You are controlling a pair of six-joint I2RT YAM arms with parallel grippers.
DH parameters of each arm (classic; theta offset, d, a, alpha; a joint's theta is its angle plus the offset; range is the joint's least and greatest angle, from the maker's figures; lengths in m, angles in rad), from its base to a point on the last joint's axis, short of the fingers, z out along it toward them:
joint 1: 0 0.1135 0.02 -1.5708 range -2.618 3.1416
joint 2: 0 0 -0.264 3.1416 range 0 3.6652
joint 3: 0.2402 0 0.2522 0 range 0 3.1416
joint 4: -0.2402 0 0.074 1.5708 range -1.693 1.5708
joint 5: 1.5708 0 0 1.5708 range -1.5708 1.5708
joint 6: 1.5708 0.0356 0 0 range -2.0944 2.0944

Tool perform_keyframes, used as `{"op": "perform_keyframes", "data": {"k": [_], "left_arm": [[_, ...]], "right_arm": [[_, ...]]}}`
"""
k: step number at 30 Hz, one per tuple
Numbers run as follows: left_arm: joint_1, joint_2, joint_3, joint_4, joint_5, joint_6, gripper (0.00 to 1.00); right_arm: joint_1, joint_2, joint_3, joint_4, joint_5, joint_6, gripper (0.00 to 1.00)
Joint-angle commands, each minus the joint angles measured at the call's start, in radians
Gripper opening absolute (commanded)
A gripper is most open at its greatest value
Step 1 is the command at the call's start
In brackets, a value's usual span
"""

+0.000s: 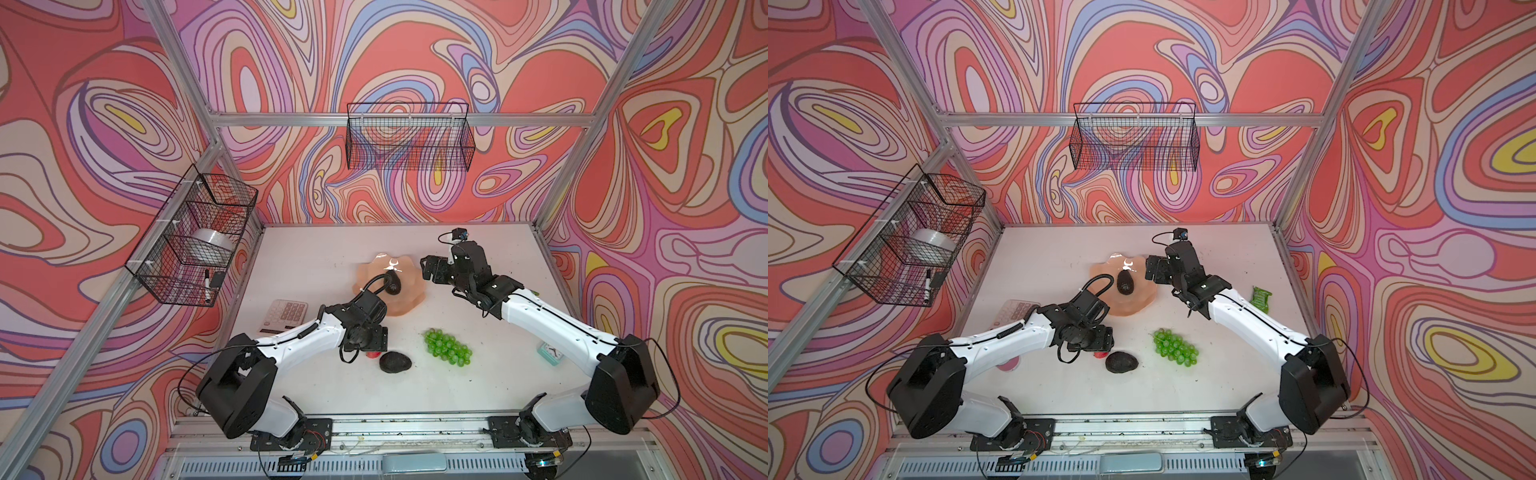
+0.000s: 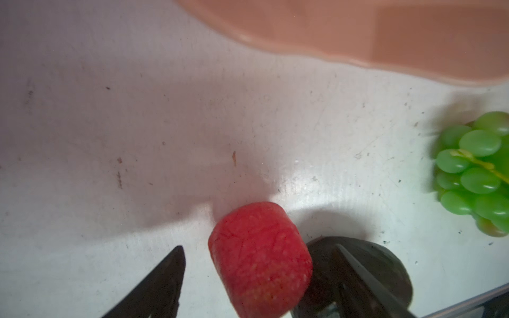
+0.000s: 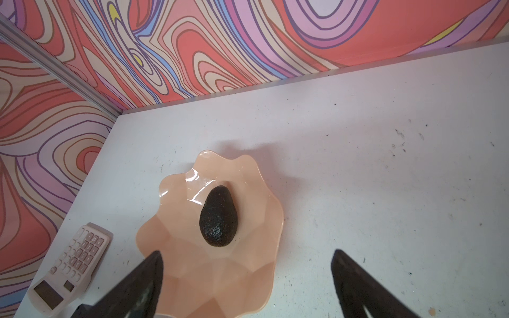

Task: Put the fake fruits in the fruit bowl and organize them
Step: 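Grasp the red apple with the left gripper and lift it, then move the red apple into the bowl beside the avocado and release with the left gripper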

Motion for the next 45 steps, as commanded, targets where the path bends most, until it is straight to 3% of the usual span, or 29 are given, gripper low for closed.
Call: {"op": "perform_keyframes", "data": {"k": [1,6,9,14,18,29,45], "left_arm": [[-0.003,0.030,0.017,-0.011,-0.018,-0.029,0.72],[-0.002,0.020,0.036,-0.081,-0.075,-0.001,0.47],[0.004,-0.037,0.058,-0.146,-0.135,0.026,0.42],[0.056,-0.147,0.136,-0.206,-0.151,0.088,0.41],[0.109,-0.148,0.239,-0.191,-0.160,0.158,0.44],[0.176,0.217,0.588,-0.181,-0.146,0.281,0.45],[0.176,0.427,0.654,-0.137,-0.151,0.234,0.45]], "right_arm": [[-0.004,-0.009,-0.017,0.003,0.010,-0.007,0.98],[-0.005,-0.004,-0.018,0.003,0.009,-0.007,0.98],[-0.005,0.001,-0.018,0.006,0.007,-0.006,0.98],[-0.005,0.012,-0.013,0.012,0.005,-0.002,0.98],[-0.006,0.014,-0.011,0.022,0.005,-0.003,0.98],[-0.012,-0.035,-0.024,-0.029,0.028,-0.019,0.98],[-0.015,-0.049,-0.044,-0.033,0.028,-0.021,0.98]]}}
